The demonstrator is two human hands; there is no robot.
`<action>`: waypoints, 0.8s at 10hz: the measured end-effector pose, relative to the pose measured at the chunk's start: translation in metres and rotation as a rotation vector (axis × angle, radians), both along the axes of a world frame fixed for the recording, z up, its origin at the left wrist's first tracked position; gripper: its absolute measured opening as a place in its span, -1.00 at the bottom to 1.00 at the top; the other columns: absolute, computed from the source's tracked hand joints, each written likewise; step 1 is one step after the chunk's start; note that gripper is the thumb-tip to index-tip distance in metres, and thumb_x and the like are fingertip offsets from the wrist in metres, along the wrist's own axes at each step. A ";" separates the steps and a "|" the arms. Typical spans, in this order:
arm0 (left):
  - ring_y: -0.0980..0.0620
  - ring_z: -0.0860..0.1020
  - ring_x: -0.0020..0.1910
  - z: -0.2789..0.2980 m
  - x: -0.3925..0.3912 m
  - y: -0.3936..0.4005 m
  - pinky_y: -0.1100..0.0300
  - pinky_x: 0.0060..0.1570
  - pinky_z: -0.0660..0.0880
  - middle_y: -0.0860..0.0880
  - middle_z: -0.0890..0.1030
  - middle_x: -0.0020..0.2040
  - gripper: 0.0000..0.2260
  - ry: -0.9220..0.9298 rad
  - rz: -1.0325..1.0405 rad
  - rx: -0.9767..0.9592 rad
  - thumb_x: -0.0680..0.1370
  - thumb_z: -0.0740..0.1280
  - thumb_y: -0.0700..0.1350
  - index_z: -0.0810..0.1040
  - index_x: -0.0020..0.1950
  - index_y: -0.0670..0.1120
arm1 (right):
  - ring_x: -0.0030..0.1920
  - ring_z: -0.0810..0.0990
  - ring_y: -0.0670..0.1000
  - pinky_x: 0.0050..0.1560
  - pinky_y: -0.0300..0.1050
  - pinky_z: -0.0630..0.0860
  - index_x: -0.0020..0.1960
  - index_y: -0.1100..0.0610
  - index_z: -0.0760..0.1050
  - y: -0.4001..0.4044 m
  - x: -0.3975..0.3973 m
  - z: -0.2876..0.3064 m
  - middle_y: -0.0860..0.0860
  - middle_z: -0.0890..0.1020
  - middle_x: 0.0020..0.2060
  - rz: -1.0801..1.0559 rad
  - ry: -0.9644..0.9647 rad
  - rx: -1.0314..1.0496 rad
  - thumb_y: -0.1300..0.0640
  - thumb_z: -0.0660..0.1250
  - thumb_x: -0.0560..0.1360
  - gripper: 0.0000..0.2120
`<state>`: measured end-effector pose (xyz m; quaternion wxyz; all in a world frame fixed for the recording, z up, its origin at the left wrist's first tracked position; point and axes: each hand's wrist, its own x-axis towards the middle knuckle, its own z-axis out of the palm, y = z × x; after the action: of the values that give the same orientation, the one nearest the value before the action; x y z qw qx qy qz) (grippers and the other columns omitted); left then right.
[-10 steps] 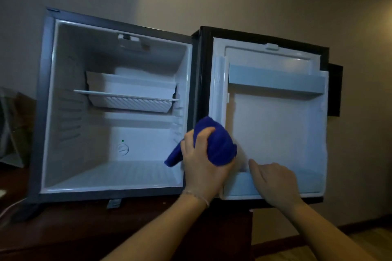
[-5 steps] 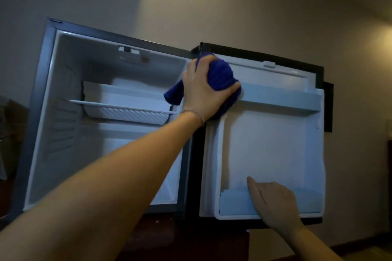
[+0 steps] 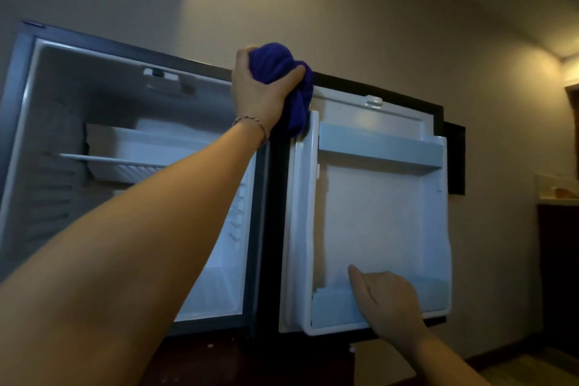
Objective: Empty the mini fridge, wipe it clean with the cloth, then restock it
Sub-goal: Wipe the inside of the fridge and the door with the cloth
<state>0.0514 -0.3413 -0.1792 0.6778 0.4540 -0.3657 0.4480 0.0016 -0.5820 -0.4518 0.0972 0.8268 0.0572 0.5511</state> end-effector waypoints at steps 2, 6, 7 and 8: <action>0.11 0.57 0.11 -0.047 0.004 0.001 0.19 0.08 0.58 0.02 0.55 0.15 -0.47 0.032 -0.094 -0.058 0.36 0.60 -0.10 0.42 0.22 -0.02 | -0.59 0.45 0.04 -0.45 -0.21 0.07 -0.31 0.12 0.63 0.001 0.001 -0.001 -0.03 0.45 -0.59 -0.026 -0.006 0.036 -0.03 -0.11 0.69 -0.34; 0.17 0.62 0.02 -0.167 -0.003 0.008 0.28 -0.01 0.56 -0.02 0.58 0.12 -0.52 0.236 -0.226 -0.049 0.40 0.56 -0.24 0.44 0.22 -0.02 | -0.16 0.63 0.12 -0.27 -0.06 0.18 0.07 0.04 0.64 0.006 -0.009 0.000 0.04 0.66 -0.23 -0.125 0.155 0.105 -0.32 -0.78 0.30 0.22; 0.13 0.62 0.00 -0.209 -0.006 0.012 0.24 0.00 0.58 -0.05 0.60 0.08 -0.57 0.313 -0.238 -0.012 0.41 0.54 -0.28 0.46 0.16 -0.02 | -0.20 0.58 0.07 -0.26 -0.08 0.20 0.10 0.05 0.62 0.008 -0.010 0.001 -0.01 0.59 -0.28 -0.154 0.187 0.135 -0.30 -0.70 0.36 0.13; 0.07 0.63 -0.01 -0.244 -0.008 0.026 0.22 -0.02 0.59 -0.05 0.62 0.02 -0.62 0.386 -0.211 0.061 0.41 0.52 -0.28 0.48 0.11 0.00 | -0.12 0.59 0.10 -0.24 -0.07 0.18 0.16 0.04 0.62 0.010 -0.015 0.003 0.03 0.66 -0.16 -0.127 0.210 0.138 -0.33 -0.84 0.20 0.32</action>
<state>0.0434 -0.3152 -0.4230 0.7644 0.5107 -0.2881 0.2682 -0.0133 -0.5724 -0.4486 0.0682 0.8867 -0.0236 0.4567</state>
